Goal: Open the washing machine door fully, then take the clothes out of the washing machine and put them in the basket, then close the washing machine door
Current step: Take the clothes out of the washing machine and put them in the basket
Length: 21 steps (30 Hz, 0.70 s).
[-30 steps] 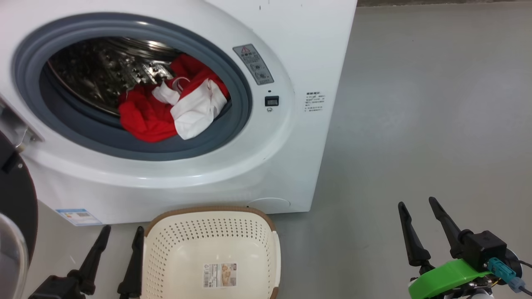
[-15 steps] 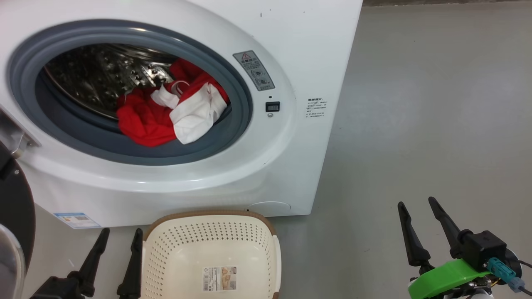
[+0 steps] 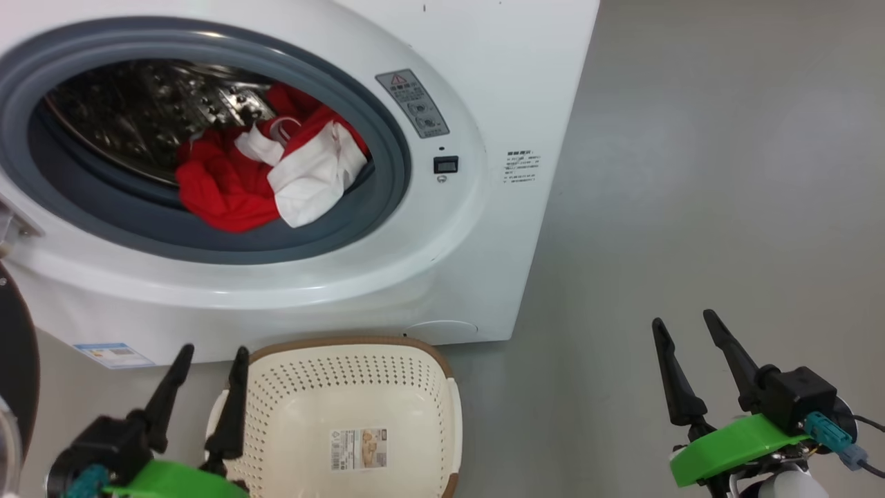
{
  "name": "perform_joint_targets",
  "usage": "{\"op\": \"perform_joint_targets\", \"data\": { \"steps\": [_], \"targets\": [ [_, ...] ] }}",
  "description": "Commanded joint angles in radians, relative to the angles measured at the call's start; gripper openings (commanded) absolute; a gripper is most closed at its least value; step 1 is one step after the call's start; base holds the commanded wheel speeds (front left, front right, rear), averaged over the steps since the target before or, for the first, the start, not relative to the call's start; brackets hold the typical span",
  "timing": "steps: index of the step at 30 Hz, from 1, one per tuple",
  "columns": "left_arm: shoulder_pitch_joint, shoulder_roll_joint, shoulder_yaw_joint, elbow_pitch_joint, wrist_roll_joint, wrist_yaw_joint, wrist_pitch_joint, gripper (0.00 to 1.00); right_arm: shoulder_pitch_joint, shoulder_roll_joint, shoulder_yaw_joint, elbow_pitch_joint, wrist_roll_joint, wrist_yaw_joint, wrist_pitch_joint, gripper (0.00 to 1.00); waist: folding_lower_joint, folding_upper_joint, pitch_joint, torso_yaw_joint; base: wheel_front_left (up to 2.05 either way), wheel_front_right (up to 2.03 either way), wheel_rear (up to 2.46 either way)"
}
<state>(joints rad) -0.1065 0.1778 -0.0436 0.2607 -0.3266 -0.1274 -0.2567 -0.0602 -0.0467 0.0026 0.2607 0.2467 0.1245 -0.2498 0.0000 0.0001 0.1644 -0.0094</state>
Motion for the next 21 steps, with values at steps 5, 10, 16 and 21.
{"op": "perform_joint_targets", "data": {
  "steps": [5,10,16,21],
  "targets": [
    [-0.162,0.048,-0.002,0.077,0.006,-0.003,-0.005,1.0,-0.05,-0.004,0.029,-0.032,0.012,0.006,-0.012,1.0,0.0,-0.0001,0.052,-0.027,0.0,0.0,0.0],
    [-0.323,0.077,-0.027,0.201,0.004,-0.003,-0.005,1.0,-0.081,-0.004,0.033,-0.041,0.019,0.006,-0.012,1.0,0.0,-0.0001,0.104,-0.045,0.0,0.0,0.0],
    [-0.534,0.113,-0.104,0.371,-0.023,-0.003,-0.005,1.0,-0.113,-0.004,0.042,-0.053,0.028,0.006,-0.012,1.0,0.0,-0.0001,0.171,-0.066,0.0,0.0,0.0],
    [-0.693,0.147,-0.202,0.497,-0.076,-0.003,0.019,1.0,-0.139,-0.004,0.057,-0.061,0.038,0.006,-0.012,1.0,0.0,-0.0001,0.224,-0.086,0.0,0.0,0.0]
  ]
}}
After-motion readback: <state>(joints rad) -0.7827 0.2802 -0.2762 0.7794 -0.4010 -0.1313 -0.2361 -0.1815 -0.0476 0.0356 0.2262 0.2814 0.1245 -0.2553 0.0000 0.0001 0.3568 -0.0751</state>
